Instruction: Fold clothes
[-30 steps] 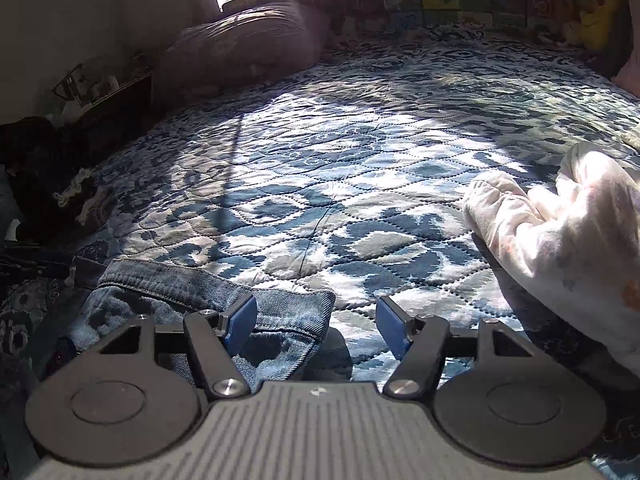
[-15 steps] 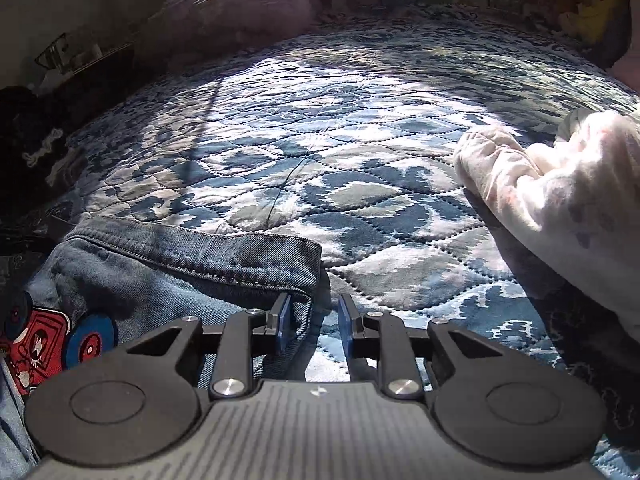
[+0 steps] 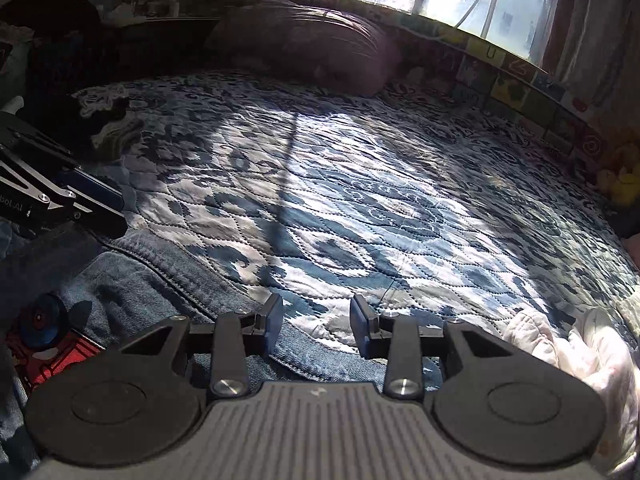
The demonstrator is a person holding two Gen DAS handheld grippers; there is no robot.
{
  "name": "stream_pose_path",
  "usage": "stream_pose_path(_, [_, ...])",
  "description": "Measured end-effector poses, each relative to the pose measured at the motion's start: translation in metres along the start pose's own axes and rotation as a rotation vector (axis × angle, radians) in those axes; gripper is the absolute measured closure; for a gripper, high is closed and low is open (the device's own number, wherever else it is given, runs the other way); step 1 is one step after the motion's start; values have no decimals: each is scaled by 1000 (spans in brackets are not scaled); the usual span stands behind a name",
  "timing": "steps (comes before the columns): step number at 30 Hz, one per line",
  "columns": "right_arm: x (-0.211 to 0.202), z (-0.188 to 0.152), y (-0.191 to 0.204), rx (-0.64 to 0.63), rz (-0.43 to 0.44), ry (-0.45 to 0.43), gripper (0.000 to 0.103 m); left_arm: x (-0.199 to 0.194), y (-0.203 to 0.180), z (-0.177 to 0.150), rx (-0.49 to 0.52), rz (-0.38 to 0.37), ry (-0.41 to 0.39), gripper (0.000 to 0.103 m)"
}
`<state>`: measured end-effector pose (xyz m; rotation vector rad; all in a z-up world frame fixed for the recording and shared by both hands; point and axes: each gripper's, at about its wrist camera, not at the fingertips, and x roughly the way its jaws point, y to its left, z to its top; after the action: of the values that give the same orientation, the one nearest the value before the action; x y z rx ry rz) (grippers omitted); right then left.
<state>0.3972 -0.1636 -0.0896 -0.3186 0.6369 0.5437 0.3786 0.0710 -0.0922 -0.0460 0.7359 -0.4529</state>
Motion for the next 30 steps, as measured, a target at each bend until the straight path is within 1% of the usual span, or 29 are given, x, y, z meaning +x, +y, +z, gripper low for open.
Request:
stream_pose_path(1, [8, 1, 3, 10, 63, 12, 65, 12, -3, -1, 28, -19, 31, 71])
stream_pose_path(2, [17, -2, 12, -14, 106, 55, 69, 23, -7, -3, 61, -31, 61, 71])
stream_pose_path(4, [33, -9, 31, -67, 185, 133, 70, 39, -22, -20, 175, 13, 120, 72])
stream_pose_path(5, [31, -19, 44, -136, 159, 119, 71, 46, -30, -27, 232, 33, 144, 70])
stream_pose_path(6, [28, -29, 57, -205, 132, 104, 71, 43, -35, -32, 292, 45, 137, 70])
stream_pose_path(7, [26, -38, 68, -263, 108, 89, 74, 40, -38, -36, 336, 53, 131, 70])
stream_pose_path(10, [25, -42, 61, -171, 102, 68, 72, 34, -22, -24, 236, 19, 107, 69])
stream_pose_path(11, [21, -38, 62, -160, 89, 59, 72, 30, -15, -16, 196, 17, 57, 69])
stream_pose_path(12, [17, -35, 62, -148, 75, 49, 72, 29, -11, -11, 174, 14, 35, 69])
stream_pose_path(14, [11, -31, 62, -129, 62, 34, 73, 31, -7, 0, 148, -14, 27, 69])
stream_pose_path(15, [8, -31, 62, -121, 61, 28, 73, 39, -8, 1, 156, -32, 54, 70])
stream_pose_path(16, [7, -32, 62, -113, 60, 25, 73, 54, -12, -2, 188, 32, 115, 76])
stream_pose_path(17, [13, -35, 59, -110, 67, 53, 72, 67, -15, -4, 215, 92, 162, 60])
stream_pose_path(18, [19, -38, 56, -107, 74, 82, 71, 70, -15, -5, 209, 121, 141, 55])
stream_pose_path(19, [24, -40, 53, -103, 80, 109, 71, 67, -13, -4, 177, 124, 132, 55])
stream_pose_path(20, [21, -37, 51, -96, 74, 120, 71, 65, -11, -2, 146, 128, 124, 57])
stream_pose_path(21, [11, -37, 49, -107, 53, 109, 71, 60, -10, -1, 123, 131, 112, 59])
stream_pose_path(22, [0, -37, 46, -113, 34, 96, 71, 47, -12, -1, 136, 138, 83, 59])
stream_pose_path(23, [-12, -39, 38, -76, 38, 78, 70, 35, -12, -3, 133, 143, 64, 60])
stream_pose_path(26, [-53, -54, 8, 76, 45, 35, 68, -18, -6, -14, 47, 132, -1, 62])
stream_pose_path(28, [-84, -72, -10, 165, 45, 18, 68, -56, -8, -30, -5, 134, -31, 62])
stream_pose_path(30, [-109, -89, -14, 229, 61, 13, 67, -87, -7, -56, -104, 108, -46, 62])
